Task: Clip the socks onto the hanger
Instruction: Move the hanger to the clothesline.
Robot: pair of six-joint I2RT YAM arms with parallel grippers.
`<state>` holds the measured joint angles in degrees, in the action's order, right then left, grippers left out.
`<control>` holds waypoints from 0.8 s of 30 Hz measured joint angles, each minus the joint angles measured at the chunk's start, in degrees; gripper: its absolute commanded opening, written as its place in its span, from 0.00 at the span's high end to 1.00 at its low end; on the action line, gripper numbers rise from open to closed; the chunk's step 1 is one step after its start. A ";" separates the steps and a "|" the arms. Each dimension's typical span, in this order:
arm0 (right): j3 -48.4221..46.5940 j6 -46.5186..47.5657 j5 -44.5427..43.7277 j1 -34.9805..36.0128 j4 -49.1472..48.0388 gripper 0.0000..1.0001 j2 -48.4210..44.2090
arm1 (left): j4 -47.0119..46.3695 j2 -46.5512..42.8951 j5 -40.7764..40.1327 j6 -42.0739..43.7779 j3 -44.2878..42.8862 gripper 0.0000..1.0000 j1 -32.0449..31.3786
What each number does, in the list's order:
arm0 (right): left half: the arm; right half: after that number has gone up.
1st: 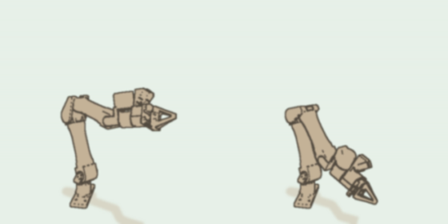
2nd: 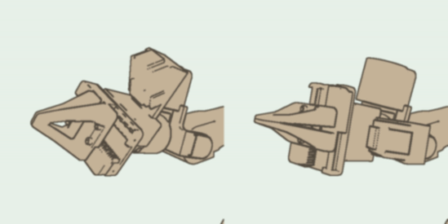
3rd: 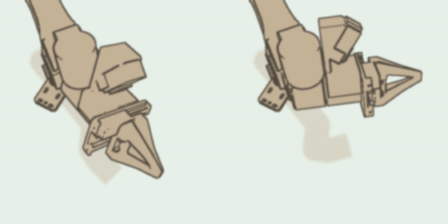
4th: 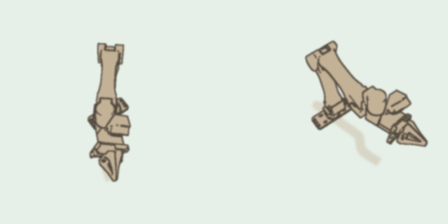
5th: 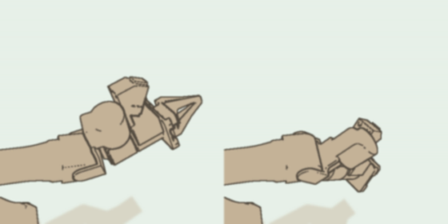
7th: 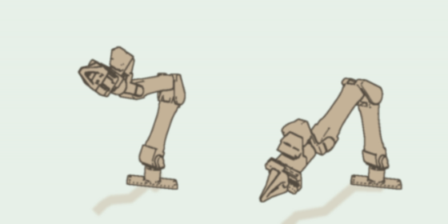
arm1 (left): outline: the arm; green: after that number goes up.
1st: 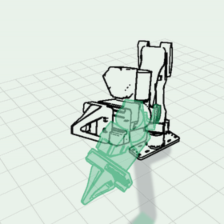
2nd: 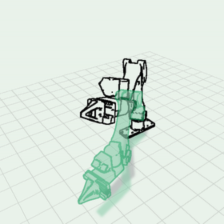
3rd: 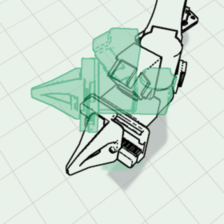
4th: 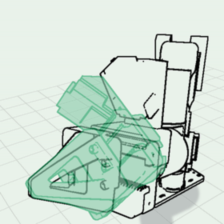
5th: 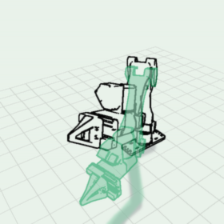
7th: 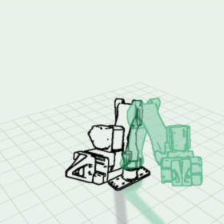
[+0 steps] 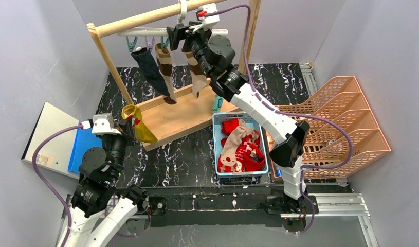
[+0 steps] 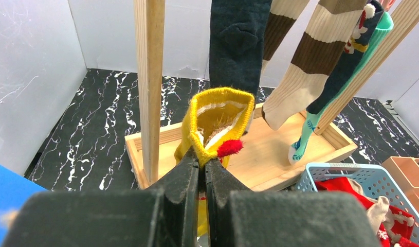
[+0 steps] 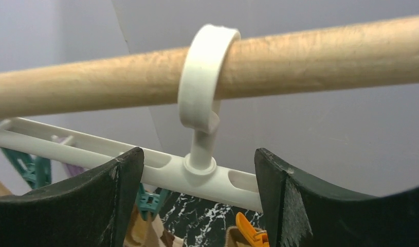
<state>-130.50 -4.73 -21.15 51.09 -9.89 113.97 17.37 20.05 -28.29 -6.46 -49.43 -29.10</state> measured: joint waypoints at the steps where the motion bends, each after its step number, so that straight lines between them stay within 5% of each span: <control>1: -0.13 0.37 -0.55 -0.07 0.00 0.14 0.72 | 0.00 0.00 0.02 -0.02 0.00 1.00 0.00; 24: 3.85 -5.25 -4.66 -9.60 -1.79 0.16 -1.33 | -0.24 1.16 0.68 -1.25 0.31 1.00 0.00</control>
<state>-126.65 -9.98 -25.80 41.50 -11.68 112.64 17.12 21.21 -27.62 -7.70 -49.12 -29.10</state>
